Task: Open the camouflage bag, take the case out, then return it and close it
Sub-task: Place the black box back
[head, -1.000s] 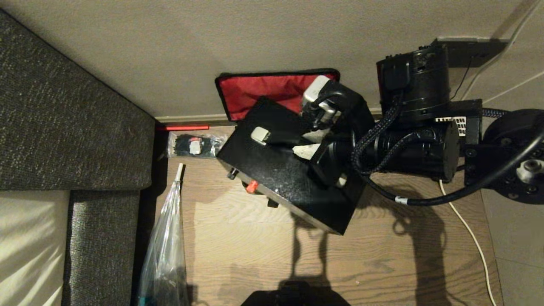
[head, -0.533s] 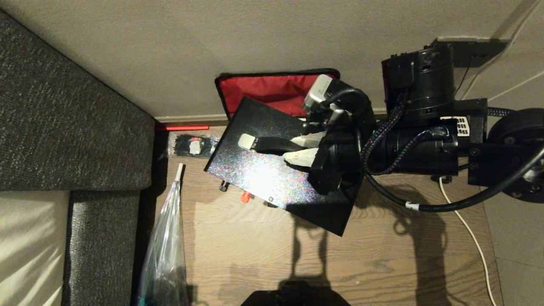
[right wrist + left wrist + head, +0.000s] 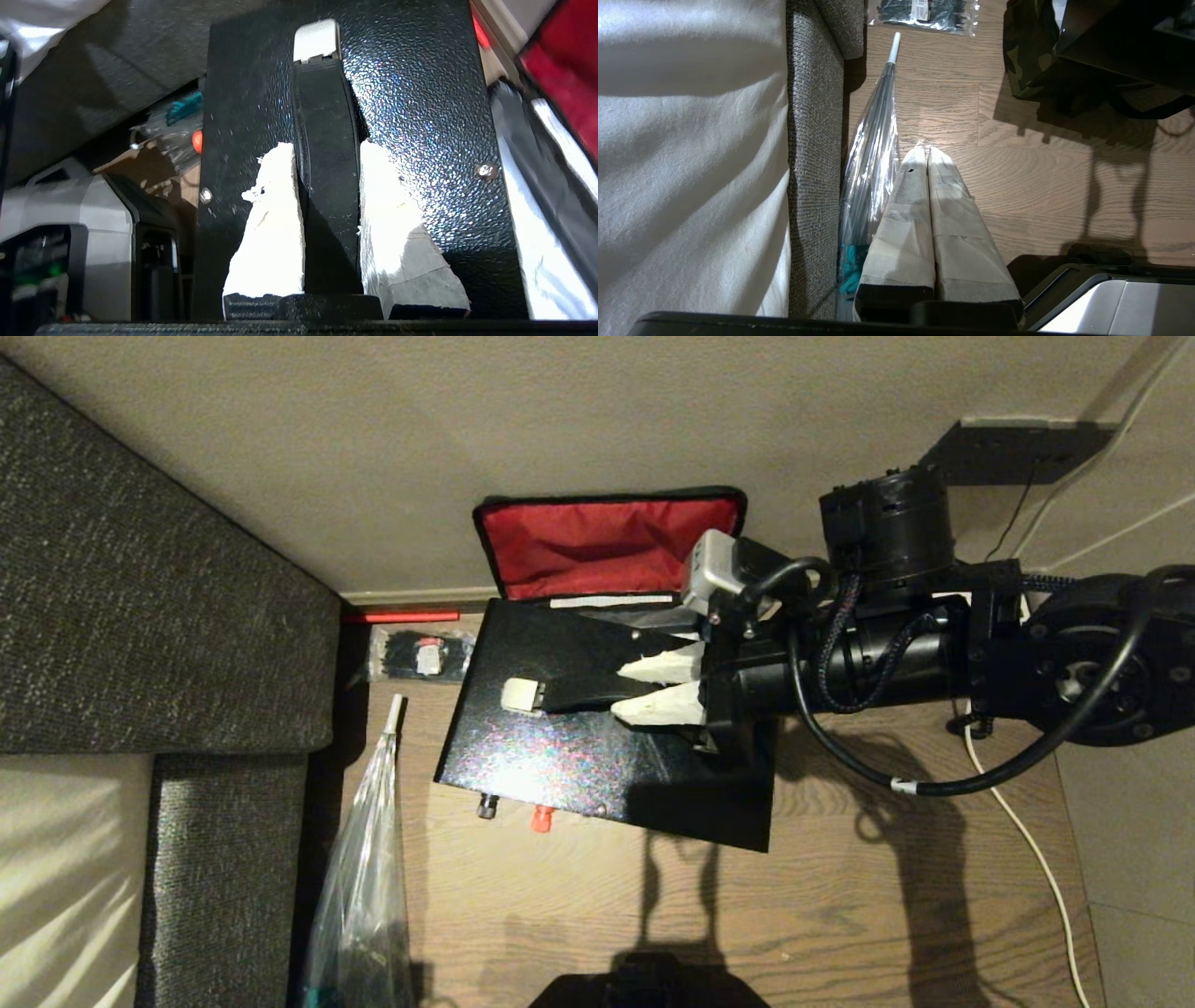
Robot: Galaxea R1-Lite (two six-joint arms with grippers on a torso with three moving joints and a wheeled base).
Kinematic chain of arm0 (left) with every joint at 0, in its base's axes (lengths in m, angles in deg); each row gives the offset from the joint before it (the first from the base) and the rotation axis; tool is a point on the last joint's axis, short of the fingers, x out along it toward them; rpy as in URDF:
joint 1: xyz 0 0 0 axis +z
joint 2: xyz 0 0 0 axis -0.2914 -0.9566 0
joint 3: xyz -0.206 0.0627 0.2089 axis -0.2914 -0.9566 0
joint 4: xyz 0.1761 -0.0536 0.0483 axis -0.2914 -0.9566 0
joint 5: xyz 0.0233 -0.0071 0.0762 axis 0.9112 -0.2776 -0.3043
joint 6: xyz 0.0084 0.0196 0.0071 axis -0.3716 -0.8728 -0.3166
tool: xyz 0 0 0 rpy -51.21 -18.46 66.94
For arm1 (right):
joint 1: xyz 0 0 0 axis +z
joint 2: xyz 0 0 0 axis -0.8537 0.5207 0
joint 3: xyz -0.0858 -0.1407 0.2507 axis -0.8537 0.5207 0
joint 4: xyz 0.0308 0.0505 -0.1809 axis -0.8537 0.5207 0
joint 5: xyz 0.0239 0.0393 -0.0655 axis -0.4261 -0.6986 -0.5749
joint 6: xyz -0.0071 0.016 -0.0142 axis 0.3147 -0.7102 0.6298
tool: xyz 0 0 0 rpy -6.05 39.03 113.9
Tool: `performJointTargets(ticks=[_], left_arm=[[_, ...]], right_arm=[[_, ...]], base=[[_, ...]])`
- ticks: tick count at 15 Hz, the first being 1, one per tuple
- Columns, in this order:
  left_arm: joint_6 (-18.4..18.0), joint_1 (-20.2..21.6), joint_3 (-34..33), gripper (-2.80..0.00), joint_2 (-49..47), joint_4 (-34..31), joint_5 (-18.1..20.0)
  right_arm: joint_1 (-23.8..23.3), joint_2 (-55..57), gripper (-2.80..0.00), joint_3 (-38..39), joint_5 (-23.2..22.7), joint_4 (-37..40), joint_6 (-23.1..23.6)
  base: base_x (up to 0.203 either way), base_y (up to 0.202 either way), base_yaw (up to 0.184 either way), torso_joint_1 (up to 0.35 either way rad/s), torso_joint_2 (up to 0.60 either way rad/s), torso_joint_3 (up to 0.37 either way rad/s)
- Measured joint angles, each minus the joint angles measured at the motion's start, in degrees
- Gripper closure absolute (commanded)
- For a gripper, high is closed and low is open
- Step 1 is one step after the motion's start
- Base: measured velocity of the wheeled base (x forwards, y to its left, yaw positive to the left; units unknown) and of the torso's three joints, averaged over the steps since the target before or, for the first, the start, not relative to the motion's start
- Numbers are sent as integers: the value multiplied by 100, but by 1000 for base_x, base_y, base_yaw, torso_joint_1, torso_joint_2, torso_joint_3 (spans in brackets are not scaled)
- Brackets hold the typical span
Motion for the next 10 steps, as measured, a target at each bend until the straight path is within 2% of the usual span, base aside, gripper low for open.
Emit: performJointTargets(ticks=[2, 4, 7, 10], left_arm=[[0, -2, 0, 0, 0, -1, 0], [0, 0, 0, 0, 0, 0, 0], [-1, 0, 0, 0, 0, -5, 1], [0, 0, 0, 0, 0, 0, 0]], right_arm=[[-207, 133, 0, -104, -149, 47, 242], [-368, 295, 0, -272, -515, 153, 298], [-483, 518, 0, -581, -759, 228, 294], [-585, 809, 0, -1216, -1143, 605, 337]], base=[[0, 0, 0, 0, 0, 0], [0, 0, 0, 0, 0, 0], [0, 0, 0, 0, 0, 0], [0, 0, 0, 0, 0, 0]])
